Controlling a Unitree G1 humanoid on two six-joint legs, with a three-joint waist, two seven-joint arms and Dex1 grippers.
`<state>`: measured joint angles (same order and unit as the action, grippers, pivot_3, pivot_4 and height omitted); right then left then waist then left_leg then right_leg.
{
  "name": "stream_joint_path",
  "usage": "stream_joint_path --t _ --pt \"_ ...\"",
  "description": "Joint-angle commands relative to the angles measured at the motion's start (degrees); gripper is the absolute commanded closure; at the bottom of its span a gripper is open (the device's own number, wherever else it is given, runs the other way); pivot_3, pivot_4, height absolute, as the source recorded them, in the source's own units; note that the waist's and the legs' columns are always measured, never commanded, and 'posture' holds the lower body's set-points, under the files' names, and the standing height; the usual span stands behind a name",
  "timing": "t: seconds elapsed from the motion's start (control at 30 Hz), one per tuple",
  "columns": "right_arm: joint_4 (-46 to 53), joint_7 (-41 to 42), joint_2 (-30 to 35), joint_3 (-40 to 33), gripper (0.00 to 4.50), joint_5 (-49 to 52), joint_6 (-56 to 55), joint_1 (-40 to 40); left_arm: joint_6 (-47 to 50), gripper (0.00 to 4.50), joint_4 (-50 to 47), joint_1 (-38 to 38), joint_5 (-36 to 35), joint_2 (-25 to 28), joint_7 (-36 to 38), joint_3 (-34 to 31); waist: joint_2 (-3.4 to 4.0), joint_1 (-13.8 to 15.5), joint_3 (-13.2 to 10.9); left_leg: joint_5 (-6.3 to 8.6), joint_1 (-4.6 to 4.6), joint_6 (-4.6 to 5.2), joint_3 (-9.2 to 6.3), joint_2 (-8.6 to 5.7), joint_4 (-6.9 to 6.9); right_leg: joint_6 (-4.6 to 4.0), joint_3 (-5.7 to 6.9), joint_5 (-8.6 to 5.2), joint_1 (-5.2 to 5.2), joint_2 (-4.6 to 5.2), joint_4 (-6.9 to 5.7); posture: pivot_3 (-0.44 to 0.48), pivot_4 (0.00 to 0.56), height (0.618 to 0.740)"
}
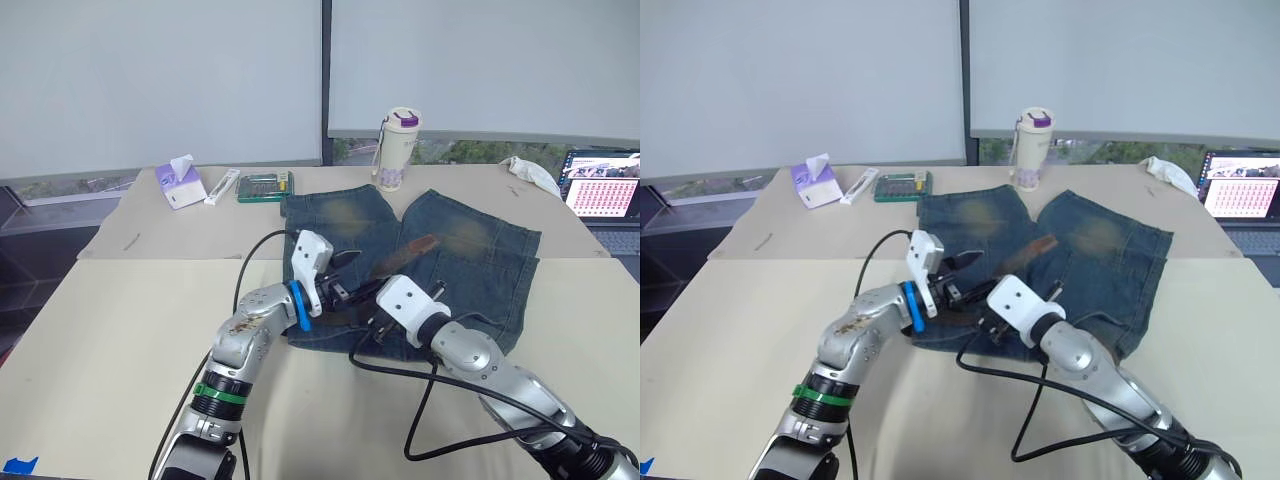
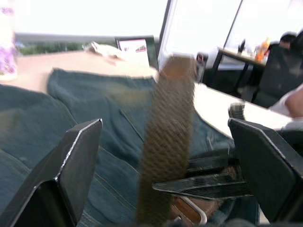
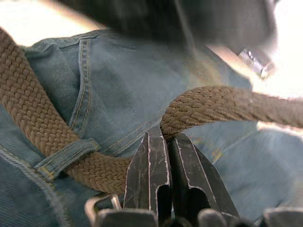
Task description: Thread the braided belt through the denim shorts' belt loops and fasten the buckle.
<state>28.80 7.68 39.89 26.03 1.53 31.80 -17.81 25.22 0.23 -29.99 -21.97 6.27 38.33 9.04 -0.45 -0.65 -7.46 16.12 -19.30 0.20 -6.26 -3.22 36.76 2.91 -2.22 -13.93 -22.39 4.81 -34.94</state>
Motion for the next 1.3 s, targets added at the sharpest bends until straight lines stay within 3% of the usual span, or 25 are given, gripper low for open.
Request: stream_joint_path --t 0.03,0.33,0.57,1.03,1.3 --pt "-0.17 1.68 -1.5 -0.67 4.47 -5.1 -1.95 -0.93 0.13 0.0 -0.07 -2.0 0.6 -0.85 -2.16 -0.69 -0.01 0.01 0.0 0.0 0.0 0.0 -0.01 0.02 0.0 -0.01 -0.01 0.01 0.0 0.0 0.0 0.0 0.15 0.74" --pt "-2.61 7.16 -3.05 -0.31 4.47 -14.65 -7.17 -0.45 -0.32 0.0 0.69 -2.36 0.25 -2.99 -3.84 -1.39 0.0 0.06 0.0 -0.03 0.01 -0.05 -0.02 0.01 0.01 -0.09 0.0 0.06 -0.01 0.02 0.0 0.0 0.15 0.74" --pt "-2.8 8.53 -8.18 -3.87 4.47 -14.11 -6.31 1.42 -4.63 0.0 0.81 -2.44 2.23 -3.55 -3.13 -0.5 0.0 0.05 0.0 -0.05 0.01 -0.09 -0.02 0.01 0.01 -0.12 -0.01 0.08 -0.01 0.02 -0.01 0.0 0.15 0.74" --pt "-3.25 11.39 -11.15 -6.16 4.47 -16.57 -6.52 2.84 -13.01 0.0 0.67 -1.35 6.47 -3.08 -3.21 1.51 0.01 0.06 0.01 -0.04 0.02 -0.07 -0.01 -0.01 0.01 -0.16 -0.01 0.1 -0.01 0.02 -0.02 0.0 0.15 0.74" --pt "-3.13 11.98 -12.45 -6.72 4.47 -17.57 -6.33 3.3 -22.14 0.0 2.31 -0.18 15.03 -2.56 -7.24 4.25 0.01 0.09 0.01 -0.04 0.03 -0.07 -0.01 -0.01 0.01 -0.17 -0.01 0.1 -0.02 0.02 -0.02 0.0 0.15 0.74"
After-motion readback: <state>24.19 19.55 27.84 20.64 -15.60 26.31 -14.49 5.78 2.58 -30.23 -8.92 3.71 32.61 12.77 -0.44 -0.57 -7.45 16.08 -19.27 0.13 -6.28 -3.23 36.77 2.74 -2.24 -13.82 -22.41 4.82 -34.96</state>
